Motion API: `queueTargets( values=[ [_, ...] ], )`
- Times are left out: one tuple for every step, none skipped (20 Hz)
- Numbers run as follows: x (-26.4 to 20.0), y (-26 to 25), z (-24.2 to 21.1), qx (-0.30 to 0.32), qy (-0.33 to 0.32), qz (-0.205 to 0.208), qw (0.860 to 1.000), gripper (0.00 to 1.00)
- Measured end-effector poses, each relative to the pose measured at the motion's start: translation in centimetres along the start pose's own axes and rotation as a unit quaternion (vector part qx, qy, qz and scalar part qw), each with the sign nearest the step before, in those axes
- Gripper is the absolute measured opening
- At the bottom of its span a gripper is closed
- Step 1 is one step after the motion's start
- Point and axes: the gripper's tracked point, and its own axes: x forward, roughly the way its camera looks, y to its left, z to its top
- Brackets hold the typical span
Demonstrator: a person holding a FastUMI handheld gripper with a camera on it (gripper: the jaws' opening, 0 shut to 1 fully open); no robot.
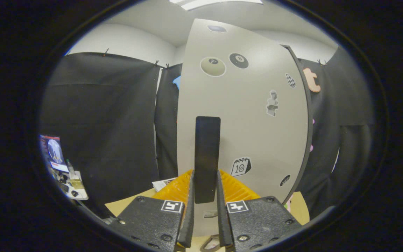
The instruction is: Open the shoe cabinet door, grab the shoes and put them into the shoe cabinet, then close the shoe cabinet door.
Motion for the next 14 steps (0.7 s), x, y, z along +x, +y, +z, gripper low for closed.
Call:
queueTargets(
  values=[
    [-0.2, -0.1, 0.0, 0.004, -0.003, 0.001, 1.0, 0.32],
    [-0.4, -0.5, 0.0, 0.006, -0.007, 0.0, 1.0, 0.32],
    [-0.7, -0.6, -0.1, 0.006, -0.01, -0.003, 1.0, 0.32],
    [-1.0, -0.7, 0.0, 0.001, -0.011, -0.004, 1.0, 0.32],
    [-1.5, -0.8, 0.0, 0.001, -0.014, -0.005, 1.0, 0.32],
    [-1.7, -1.0, 0.0, 0.0, -0.016, -0.006, 1.0, 0.32],
    [-2.1, -1.2, 0.0, 0.0, -0.019, -0.007, 1.0, 0.32],
    [-2.5, -1.5, 0.0, 0.001, -0.025, -0.01, 1.0, 0.32],
    [-3.0, -1.8, -0.1, -0.001, -0.031, -0.013, 0.999, 0.32],
    [-3.6, -2.0, -0.1, -0.002, -0.036, -0.019, 0.999, 0.32],
    [-4.1, -2.3, -0.5, -0.006, -0.036, -0.023, 0.999, 0.32],
    [-4.7, -2.5, -0.7, -0.001, -0.038, -0.027, 0.999, 0.31],
    [-5.2, -2.8, -0.9, 0.003, -0.039, -0.032, 0.999, 0.3],
    [-5.6, -3.1, -1.1, 0.009, -0.042, -0.04, 0.998, 0.3]
  ],
)
